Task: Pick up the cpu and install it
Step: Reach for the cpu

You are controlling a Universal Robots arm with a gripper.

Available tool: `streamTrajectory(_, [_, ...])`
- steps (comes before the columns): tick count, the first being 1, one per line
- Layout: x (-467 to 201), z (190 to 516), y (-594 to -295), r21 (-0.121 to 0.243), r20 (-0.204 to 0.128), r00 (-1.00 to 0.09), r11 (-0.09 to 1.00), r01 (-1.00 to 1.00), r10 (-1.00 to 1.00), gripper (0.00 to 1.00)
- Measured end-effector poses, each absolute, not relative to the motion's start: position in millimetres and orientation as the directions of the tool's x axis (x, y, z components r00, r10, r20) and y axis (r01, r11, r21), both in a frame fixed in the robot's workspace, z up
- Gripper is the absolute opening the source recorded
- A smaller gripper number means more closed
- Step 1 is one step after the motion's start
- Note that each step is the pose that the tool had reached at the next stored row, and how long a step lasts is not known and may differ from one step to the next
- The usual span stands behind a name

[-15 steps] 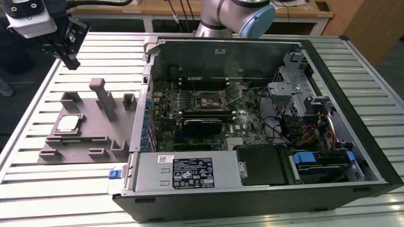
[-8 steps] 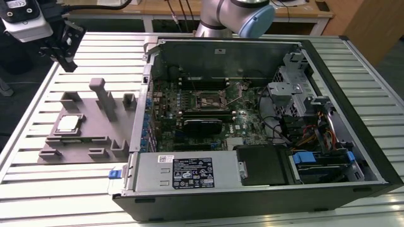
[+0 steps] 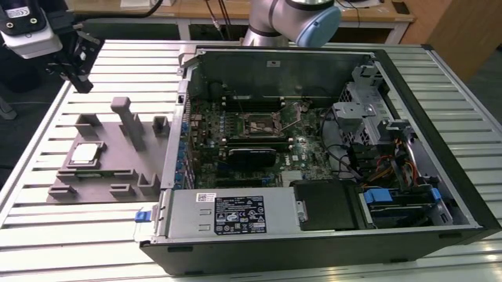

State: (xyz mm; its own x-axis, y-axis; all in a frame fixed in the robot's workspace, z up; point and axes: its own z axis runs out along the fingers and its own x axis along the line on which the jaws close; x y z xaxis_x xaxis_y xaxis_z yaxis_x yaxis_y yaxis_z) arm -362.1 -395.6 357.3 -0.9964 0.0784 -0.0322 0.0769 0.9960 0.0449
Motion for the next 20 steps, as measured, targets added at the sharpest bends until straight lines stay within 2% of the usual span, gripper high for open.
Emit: streamTrajectory(20, [-381.9, 333.0, -391.7, 0.045, -0.032, -0.996, 0.996, 0.077, 0.078, 0.11])
